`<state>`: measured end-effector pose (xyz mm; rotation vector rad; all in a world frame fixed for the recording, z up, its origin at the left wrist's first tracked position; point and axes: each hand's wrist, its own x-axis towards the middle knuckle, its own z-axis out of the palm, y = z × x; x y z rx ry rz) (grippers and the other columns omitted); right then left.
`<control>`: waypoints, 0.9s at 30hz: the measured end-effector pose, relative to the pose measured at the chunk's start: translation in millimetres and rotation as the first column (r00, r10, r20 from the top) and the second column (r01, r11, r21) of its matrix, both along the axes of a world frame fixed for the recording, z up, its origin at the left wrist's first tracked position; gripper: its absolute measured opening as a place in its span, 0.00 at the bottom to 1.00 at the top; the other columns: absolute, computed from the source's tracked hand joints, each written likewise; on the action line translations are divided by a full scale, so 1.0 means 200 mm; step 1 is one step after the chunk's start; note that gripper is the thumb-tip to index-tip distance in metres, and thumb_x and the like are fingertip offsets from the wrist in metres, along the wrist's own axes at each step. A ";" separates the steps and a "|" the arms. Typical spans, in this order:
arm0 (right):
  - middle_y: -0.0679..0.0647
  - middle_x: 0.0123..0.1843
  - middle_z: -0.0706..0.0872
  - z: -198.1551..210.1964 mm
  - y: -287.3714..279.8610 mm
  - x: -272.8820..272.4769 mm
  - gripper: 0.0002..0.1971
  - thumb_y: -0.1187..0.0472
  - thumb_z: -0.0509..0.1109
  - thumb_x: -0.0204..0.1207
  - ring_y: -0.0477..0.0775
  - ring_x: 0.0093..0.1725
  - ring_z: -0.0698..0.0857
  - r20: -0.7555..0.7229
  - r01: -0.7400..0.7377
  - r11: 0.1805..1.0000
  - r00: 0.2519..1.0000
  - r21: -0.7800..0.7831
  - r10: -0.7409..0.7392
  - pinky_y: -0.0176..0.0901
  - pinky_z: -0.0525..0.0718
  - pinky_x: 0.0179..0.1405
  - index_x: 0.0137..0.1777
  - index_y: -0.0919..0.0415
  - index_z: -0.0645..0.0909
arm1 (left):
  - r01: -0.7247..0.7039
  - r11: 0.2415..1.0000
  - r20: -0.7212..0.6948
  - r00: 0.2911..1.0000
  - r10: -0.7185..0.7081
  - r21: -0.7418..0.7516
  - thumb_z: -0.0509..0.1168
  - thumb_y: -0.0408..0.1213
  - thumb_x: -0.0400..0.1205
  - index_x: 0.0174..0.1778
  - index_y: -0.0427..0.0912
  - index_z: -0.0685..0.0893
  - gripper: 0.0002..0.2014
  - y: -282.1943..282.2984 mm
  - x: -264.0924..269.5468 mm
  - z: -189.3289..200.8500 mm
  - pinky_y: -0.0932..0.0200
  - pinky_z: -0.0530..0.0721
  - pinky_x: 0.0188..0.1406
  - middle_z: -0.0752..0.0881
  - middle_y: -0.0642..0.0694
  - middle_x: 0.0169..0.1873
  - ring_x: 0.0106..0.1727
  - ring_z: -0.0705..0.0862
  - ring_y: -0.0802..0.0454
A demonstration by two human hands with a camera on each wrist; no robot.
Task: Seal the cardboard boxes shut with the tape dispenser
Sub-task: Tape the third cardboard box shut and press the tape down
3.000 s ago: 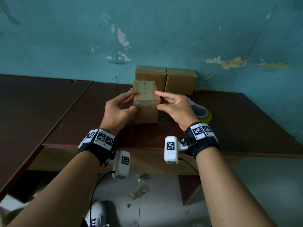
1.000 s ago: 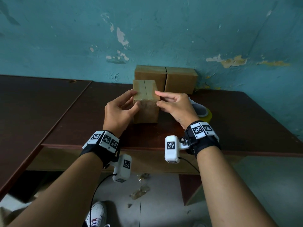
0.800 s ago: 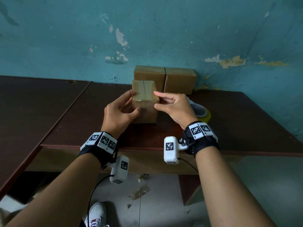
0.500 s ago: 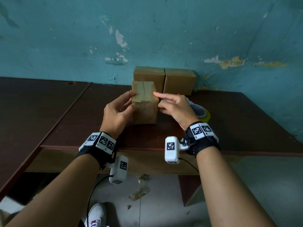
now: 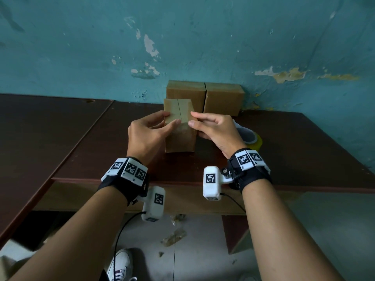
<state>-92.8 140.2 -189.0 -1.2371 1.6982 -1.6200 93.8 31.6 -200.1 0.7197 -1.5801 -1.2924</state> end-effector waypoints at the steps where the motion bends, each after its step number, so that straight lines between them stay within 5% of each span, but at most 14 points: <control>1: 0.50 0.68 0.93 -0.01 -0.01 -0.01 0.22 0.49 0.87 0.73 0.47 0.71 0.89 -0.003 -0.003 1.000 1.000 0.003 0.003 0.53 0.91 0.69 0.68 0.46 0.92 | 0.018 1.000 -0.003 1.000 -0.018 0.008 0.87 0.49 0.73 0.66 0.48 0.93 0.26 0.00 0.00 -0.01 0.56 0.93 0.59 0.95 0.53 0.57 0.60 0.93 0.61; 8: 0.46 0.72 0.91 -0.06 -0.04 -0.05 0.27 0.45 0.88 0.66 0.51 0.77 0.86 -0.041 -0.022 1.000 0.999 0.003 0.022 0.62 0.83 0.79 0.67 0.36 0.91 | 0.068 0.996 0.032 0.997 -0.067 -0.055 0.86 0.47 0.74 0.67 0.57 0.92 0.24 -0.06 0.02 -0.07 0.49 0.93 0.63 0.93 0.57 0.64 0.66 0.91 0.58; 16: 0.45 0.72 0.91 -0.06 -0.04 -0.05 0.27 0.45 0.88 0.65 0.49 0.77 0.86 -0.064 -0.031 1.000 0.997 0.001 0.031 0.63 0.82 0.80 0.67 0.34 0.91 | 0.094 0.985 0.042 0.995 -0.089 -0.145 0.84 0.43 0.77 0.72 0.53 0.90 0.26 -0.09 0.04 -0.08 0.64 0.89 0.63 0.90 0.58 0.67 0.69 0.88 0.61; 23: 0.47 0.73 0.89 -0.02 0.00 -0.03 0.25 0.62 0.87 0.74 0.43 0.77 0.84 -0.121 -0.019 1.000 0.992 -0.006 0.018 0.50 0.79 0.83 0.70 0.46 0.91 | 0.079 0.984 0.046 0.996 -0.072 -0.161 0.84 0.44 0.77 0.72 0.53 0.90 0.26 -0.06 0.04 -0.07 0.68 0.89 0.60 0.90 0.60 0.64 0.67 0.88 0.63; 27: 0.47 0.74 0.89 0.00 0.01 -0.01 0.26 0.57 0.89 0.72 0.42 0.77 0.83 -0.146 0.001 1.000 0.989 -0.002 -0.002 0.40 0.79 0.79 0.70 0.47 0.91 | 0.030 0.988 0.011 1.000 -0.028 -0.151 0.87 0.45 0.73 0.69 0.52 0.91 0.27 -0.02 0.00 -0.07 0.68 0.90 0.56 0.92 0.58 0.61 0.64 0.90 0.64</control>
